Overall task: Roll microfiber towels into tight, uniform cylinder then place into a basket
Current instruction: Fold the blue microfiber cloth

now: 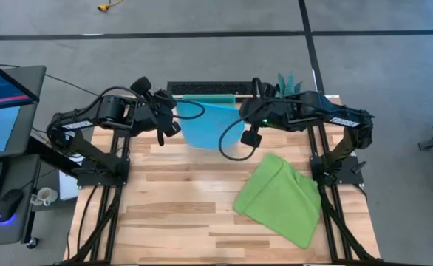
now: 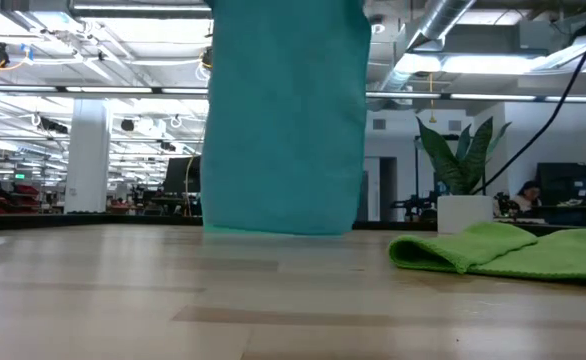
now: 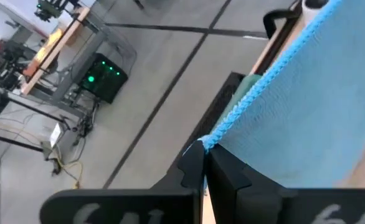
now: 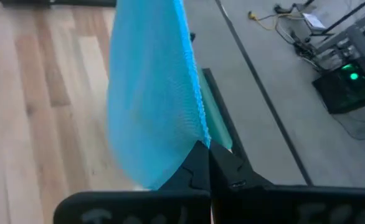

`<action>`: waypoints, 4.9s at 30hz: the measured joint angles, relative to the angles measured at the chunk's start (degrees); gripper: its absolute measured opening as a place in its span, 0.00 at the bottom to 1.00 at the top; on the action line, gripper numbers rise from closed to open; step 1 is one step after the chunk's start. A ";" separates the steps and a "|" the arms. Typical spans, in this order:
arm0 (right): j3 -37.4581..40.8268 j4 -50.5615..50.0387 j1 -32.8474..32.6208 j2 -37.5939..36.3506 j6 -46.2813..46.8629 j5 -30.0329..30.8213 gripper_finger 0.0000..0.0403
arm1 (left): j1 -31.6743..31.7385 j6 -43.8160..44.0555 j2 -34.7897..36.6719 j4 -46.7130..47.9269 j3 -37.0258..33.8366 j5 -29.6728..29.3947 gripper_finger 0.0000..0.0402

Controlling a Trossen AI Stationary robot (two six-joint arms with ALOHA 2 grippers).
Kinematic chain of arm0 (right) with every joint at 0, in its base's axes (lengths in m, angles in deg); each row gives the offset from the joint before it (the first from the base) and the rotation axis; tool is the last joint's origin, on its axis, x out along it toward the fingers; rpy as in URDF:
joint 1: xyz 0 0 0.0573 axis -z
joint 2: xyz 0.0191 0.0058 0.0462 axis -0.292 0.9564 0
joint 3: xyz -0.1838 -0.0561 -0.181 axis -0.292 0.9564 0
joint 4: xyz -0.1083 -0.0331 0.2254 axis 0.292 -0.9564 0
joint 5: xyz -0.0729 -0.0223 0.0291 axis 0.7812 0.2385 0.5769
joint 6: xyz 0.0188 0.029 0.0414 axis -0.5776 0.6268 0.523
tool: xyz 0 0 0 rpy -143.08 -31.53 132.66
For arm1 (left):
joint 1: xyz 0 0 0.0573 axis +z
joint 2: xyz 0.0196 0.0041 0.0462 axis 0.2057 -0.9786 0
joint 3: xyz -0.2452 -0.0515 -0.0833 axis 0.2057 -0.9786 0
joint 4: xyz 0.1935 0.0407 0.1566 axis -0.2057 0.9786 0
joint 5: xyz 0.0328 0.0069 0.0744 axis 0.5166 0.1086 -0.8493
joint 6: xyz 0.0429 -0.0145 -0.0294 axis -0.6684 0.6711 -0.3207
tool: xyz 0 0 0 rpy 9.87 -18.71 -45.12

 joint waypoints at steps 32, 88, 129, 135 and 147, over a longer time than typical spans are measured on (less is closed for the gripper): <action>0.38 -4.91 -27.48 20.96 33.06 -9.30 0.01 | -28.79 42.19 -1.92 7.05 -19.30 31.21 0.00; 15.02 10.84 -29.11 18.00 37.69 -22.83 0.01 | -37.22 54.99 -8.44 -1.50 -24.79 38.71 0.00; 22.32 3.69 -24.52 18.03 30.45 -20.67 0.01 | -26.48 40.31 -8.50 -9.57 -33.20 29.67 0.00; 19.69 -1.18 -23.21 17.47 30.39 -20.58 0.01 | -25.10 37.87 -8.38 -9.26 -32.32 31.45 0.00; 15.53 -2.21 -27.28 17.90 37.47 -22.43 0.01 | -31.27 42.78 -8.33 -9.65 -27.95 36.51 0.00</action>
